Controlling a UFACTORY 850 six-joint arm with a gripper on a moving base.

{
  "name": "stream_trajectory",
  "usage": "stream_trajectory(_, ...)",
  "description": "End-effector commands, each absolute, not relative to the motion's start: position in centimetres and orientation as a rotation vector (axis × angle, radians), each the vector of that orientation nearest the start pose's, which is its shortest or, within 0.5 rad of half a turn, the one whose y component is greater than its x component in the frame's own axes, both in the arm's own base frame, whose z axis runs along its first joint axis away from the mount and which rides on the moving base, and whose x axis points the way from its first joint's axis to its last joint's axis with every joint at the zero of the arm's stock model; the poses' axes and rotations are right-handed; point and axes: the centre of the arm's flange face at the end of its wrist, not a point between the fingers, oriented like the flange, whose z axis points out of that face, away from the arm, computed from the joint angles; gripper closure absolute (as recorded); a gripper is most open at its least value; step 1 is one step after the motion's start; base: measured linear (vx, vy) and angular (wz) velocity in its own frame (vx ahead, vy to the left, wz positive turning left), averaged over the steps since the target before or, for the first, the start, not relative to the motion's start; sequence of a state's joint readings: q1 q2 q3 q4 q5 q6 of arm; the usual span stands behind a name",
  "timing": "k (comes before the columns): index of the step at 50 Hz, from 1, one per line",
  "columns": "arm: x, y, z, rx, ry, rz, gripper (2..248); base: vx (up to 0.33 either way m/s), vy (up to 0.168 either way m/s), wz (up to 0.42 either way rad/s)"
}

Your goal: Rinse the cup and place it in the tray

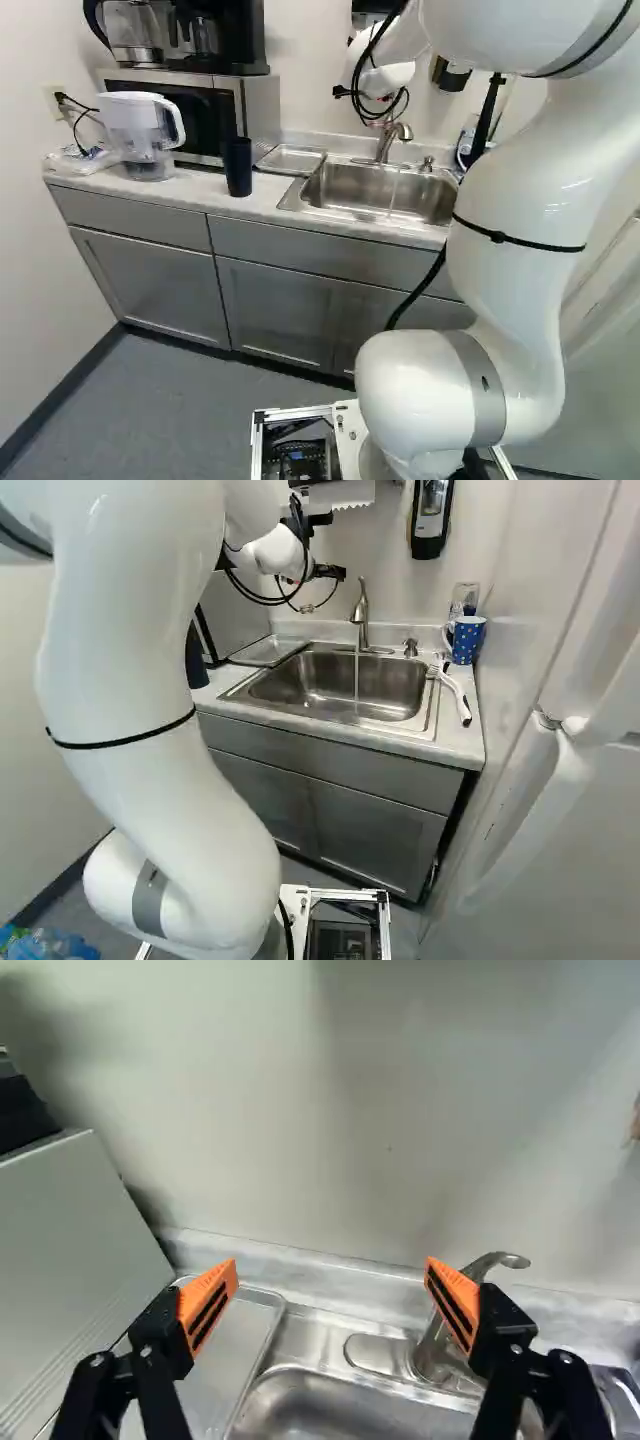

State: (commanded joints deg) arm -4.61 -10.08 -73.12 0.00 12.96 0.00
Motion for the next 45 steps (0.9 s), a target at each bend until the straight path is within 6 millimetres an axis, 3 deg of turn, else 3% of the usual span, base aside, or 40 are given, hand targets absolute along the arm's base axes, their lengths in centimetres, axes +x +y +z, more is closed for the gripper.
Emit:
stream_trajectory(28,55.4,-3.0,66.2,-2.572,0.069,-1.856,3,0.0,0.0,0.0)
stream_trajectory(45,53.7,-2.7,65.6,-2.636,0.075,-1.752,3,0.0,0.0,0.0)
